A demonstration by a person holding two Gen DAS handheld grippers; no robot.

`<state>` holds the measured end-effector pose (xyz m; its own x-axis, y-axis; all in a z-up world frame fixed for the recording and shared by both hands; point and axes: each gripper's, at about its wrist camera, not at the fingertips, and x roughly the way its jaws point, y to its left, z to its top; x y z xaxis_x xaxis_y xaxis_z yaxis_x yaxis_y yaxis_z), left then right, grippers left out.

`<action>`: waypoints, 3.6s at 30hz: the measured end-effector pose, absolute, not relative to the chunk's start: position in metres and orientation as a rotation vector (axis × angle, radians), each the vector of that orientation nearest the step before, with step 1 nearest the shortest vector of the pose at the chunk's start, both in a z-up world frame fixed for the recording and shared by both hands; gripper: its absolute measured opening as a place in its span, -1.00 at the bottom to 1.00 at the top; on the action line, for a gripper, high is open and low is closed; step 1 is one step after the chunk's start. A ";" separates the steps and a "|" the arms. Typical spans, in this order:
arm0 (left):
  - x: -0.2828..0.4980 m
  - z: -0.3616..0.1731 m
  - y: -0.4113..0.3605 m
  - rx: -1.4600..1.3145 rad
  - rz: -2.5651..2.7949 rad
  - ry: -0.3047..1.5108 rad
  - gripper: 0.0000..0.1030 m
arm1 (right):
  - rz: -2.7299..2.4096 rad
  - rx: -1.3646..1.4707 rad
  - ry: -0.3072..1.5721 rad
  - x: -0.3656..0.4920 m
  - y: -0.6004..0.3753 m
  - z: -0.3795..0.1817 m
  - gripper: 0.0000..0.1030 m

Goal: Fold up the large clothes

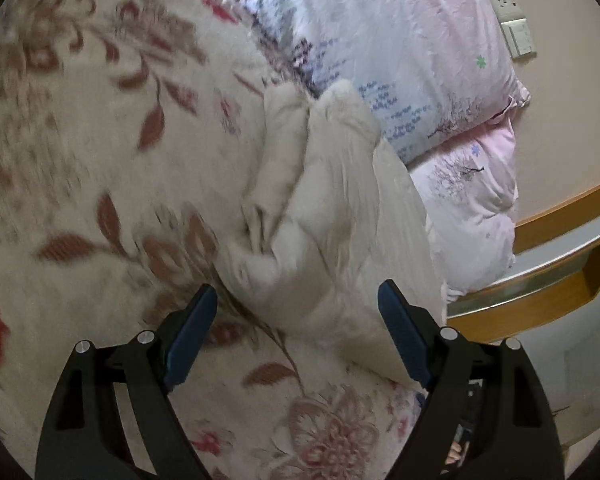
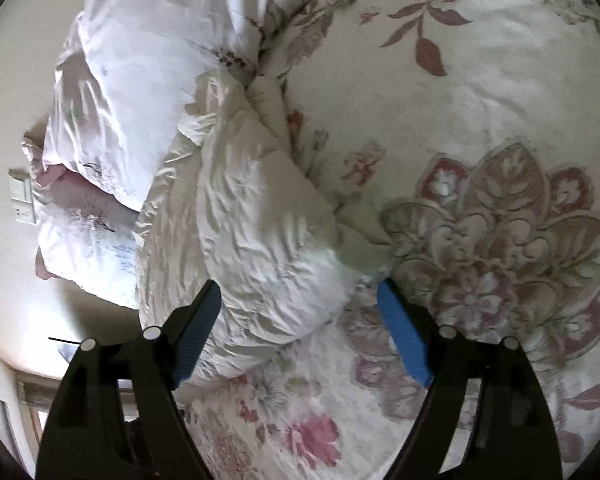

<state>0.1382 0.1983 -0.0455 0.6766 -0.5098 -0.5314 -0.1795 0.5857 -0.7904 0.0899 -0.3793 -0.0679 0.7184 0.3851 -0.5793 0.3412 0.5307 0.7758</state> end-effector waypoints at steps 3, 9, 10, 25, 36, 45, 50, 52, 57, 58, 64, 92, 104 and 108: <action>0.138 -0.046 0.188 -0.951 -0.229 0.821 0.61 | 0.055 1.055 0.796 0.096 -0.373 -0.071 0.57; 0.145 -0.048 0.169 -0.979 -0.189 0.812 0.61 | 0.038 1.060 0.730 0.113 -0.369 -0.070 0.53; 0.146 -0.048 0.167 -0.975 -0.180 0.812 0.61 | 0.035 1.056 0.721 0.116 -0.369 -0.071 0.49; 0.161 -0.067 0.190 -1.119 -0.072 0.718 -0.56 | 0.084 1.008 0.629 0.113 -0.369 -0.063 -0.59; 0.113 -0.037 0.223 -1.103 -0.082 0.618 -0.67 | 0.272 0.863 0.659 0.079 -0.332 -0.041 -0.61; 0.055 -0.041 0.252 -1.116 0.003 0.576 -0.66 | 0.342 0.594 0.805 0.042 -0.281 -0.050 -0.40; 0.058 -0.046 0.251 -1.080 0.013 0.594 -0.48 | 0.113 0.505 0.811 0.034 -0.294 -0.039 0.42; 0.057 -0.045 0.251 -1.062 0.009 0.581 -0.32 | -0.027 0.436 0.750 0.029 -0.299 -0.023 0.42; 0.053 -0.042 0.247 -1.022 0.011 0.537 0.17 | -0.053 0.275 0.629 0.040 -0.259 0.014 0.27; 0.052 -0.042 0.246 -1.016 0.014 0.529 0.23 | -0.024 0.235 0.618 0.044 -0.242 0.018 0.24; 0.051 -0.043 0.240 -0.968 0.042 0.516 0.24 | 0.144 0.021 0.617 0.080 -0.133 0.018 0.11; 0.070 -0.049 0.227 -0.944 0.087 0.509 0.21 | 0.036 -0.247 0.728 0.143 -0.054 -0.038 0.21; 0.071 0.010 0.201 -0.851 -0.090 0.348 -0.32 | 0.008 -0.325 0.718 0.144 -0.050 -0.054 0.21; 0.072 0.042 0.170 -0.772 -0.237 0.282 -0.32 | 0.014 -0.315 0.723 0.144 -0.052 -0.054 0.21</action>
